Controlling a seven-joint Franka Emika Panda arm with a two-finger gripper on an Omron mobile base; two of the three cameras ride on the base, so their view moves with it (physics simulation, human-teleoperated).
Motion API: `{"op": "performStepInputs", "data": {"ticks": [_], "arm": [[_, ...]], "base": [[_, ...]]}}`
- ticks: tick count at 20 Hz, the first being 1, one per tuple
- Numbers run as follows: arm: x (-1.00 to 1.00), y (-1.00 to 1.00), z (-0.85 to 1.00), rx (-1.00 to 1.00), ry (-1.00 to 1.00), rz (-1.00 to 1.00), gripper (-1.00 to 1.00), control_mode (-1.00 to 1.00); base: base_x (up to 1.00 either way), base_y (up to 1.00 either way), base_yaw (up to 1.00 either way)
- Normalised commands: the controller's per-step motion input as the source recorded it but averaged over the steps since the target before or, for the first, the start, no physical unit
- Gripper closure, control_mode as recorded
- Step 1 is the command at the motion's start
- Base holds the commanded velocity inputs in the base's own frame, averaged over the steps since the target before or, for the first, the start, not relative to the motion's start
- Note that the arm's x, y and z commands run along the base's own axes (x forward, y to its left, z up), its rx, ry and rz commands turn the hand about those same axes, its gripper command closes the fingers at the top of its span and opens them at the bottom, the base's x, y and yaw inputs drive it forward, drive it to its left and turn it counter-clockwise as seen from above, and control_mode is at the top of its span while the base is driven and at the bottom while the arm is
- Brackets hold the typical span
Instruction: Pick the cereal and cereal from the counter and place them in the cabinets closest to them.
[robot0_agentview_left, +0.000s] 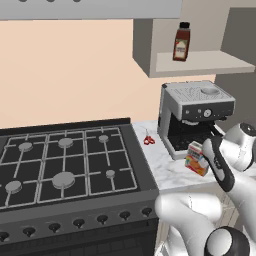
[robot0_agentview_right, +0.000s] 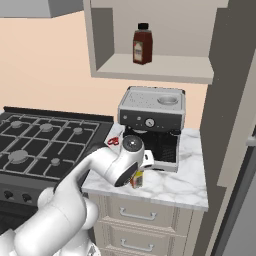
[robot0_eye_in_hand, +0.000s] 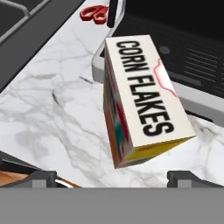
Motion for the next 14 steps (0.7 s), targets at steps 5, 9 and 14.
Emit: {"op": "performStepInputs", "data": {"ticks": [5, 9, 14], "arm": [[0.19, 0.0, -0.16, 0.0, 0.0, 0.04, -1.0, -1.0], [0.15, 0.0, -0.16, 0.0, 0.0, 0.04, -1.0, -1.0], [0.09, 0.0, -0.13, 0.0, 0.0, 0.04, -1.0, -1.0]], "base": [[0.0, 0.0, 0.0], [0.0, 0.0, 0.0], [0.0, 0.0, 0.0]]}}
